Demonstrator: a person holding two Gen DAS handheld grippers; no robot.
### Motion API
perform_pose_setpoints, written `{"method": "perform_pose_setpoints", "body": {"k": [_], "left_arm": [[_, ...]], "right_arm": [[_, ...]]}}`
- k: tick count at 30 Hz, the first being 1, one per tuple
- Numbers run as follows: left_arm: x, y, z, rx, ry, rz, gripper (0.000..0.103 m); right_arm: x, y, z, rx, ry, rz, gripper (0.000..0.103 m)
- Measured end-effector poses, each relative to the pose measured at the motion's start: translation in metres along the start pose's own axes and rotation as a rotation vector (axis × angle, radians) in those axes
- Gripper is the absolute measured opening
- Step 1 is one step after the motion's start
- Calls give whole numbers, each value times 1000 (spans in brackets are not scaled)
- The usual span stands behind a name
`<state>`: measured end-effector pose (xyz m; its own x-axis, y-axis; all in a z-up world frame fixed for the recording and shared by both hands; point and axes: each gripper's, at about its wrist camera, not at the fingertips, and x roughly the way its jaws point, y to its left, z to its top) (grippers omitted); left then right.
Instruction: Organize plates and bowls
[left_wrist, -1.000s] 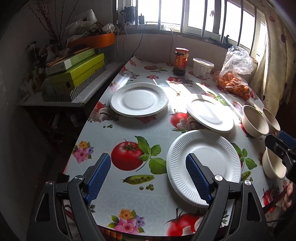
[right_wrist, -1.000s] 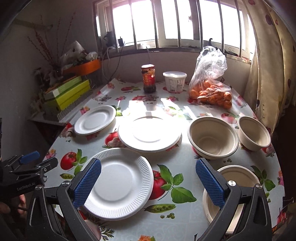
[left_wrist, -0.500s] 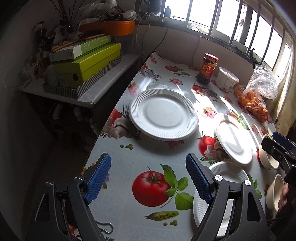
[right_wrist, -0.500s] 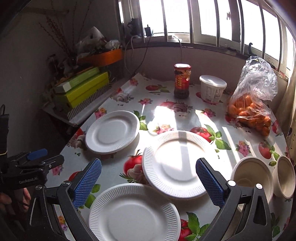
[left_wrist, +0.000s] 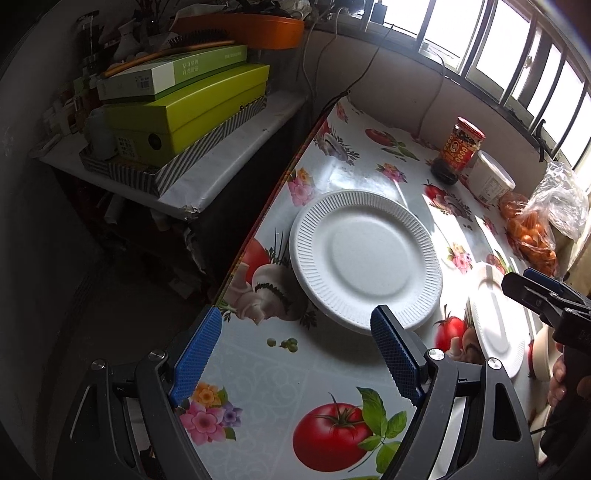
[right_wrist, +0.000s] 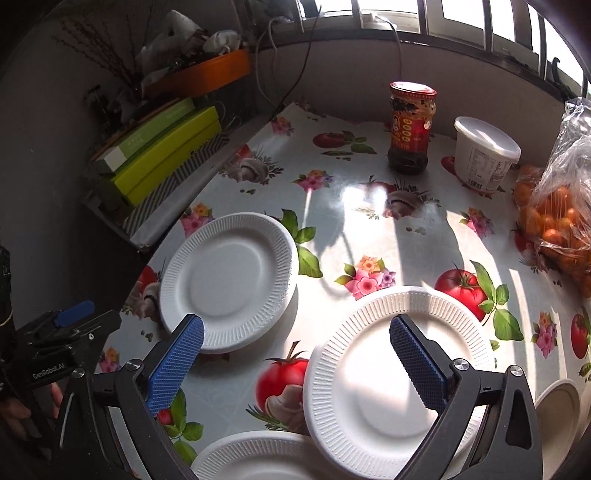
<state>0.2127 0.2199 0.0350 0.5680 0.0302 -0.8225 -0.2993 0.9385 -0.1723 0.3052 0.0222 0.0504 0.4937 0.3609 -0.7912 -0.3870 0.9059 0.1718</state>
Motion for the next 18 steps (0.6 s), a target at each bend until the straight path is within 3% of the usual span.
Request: {"method": "perform_pose_setpoints", "body": {"k": [9,15,18], "left_arm": [[33,6,11,-65,65,-39,79],[53,10,14,-102,108,-55,63],[57,8,13,-102,119,-57,63]], "right_arm": [[49,-5,30,-14,48,-38,89],[73,-8,32,9,92,-20,80],[83,-11,32,22,111,-17,75]]}}
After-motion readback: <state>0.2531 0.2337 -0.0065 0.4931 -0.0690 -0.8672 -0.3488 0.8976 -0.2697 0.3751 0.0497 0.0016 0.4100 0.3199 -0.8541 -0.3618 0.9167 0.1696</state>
